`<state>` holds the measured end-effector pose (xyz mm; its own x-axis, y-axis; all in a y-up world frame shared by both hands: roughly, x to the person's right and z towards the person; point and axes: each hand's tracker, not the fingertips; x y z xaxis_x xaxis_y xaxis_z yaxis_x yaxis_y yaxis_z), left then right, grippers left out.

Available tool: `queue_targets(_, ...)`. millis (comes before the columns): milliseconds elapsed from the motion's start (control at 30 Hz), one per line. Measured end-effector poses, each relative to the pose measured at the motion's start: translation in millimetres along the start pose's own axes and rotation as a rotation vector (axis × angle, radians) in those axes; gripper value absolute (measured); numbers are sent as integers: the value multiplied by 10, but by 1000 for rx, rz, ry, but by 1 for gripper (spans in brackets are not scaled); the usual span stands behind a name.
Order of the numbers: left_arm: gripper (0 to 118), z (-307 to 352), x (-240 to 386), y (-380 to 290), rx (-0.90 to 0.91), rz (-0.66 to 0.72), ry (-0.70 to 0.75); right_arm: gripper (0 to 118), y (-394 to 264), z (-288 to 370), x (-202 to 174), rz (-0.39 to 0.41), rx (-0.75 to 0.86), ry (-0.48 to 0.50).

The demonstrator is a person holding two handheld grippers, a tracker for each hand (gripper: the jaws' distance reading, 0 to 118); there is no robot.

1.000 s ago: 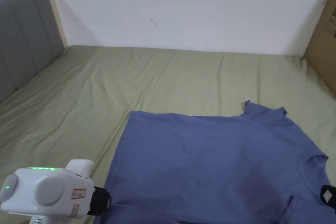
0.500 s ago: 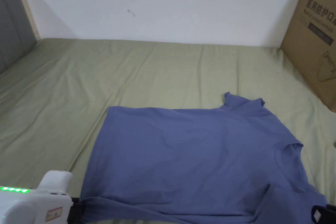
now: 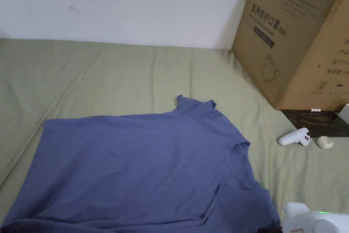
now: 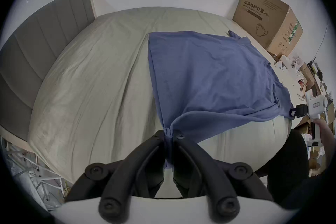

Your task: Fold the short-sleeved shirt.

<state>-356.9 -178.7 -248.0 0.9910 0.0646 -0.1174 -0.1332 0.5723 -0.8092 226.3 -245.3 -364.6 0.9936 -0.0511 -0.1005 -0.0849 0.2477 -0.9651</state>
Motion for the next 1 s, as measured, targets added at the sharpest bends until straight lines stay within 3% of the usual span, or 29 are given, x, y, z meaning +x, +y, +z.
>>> queue_targets(67,7,-47,-59,-2,-10,-5,3,78,-43,-44,33,-28,22,-2)
queue_targets(100,7,-59,-59,0,-17,-6,3,73,-58,-1,23,-16,44,-19)
queue_targets(133,7,-44,-18,-11,-23,-10,8,54,-62,58,21,-12,56,2)
queue_targets(167,7,-17,47,-30,-25,-15,11,9,-63,114,18,-11,79,41)
queue_targets(200,7,-16,66,-32,-26,-19,10,5,-116,365,-111,-29,109,42)
queue_targets(233,7,-22,90,-28,-28,-23,8,5,-145,449,-147,-22,116,-8)
queue_targets(400,7,-41,118,-16,-38,-49,25,5,-126,511,74,-41,68,97)
queue_targets(533,7,-47,116,-15,-67,-45,11,5,-229,683,-12,-13,57,51)
queue_targets(733,7,-65,11,8,-85,-58,14,5,-177,717,42,-51,37,60)
queue_targets(1000,7,-323,-182,635,-130,44,-38,5,857,791,-96,-45,101,141)
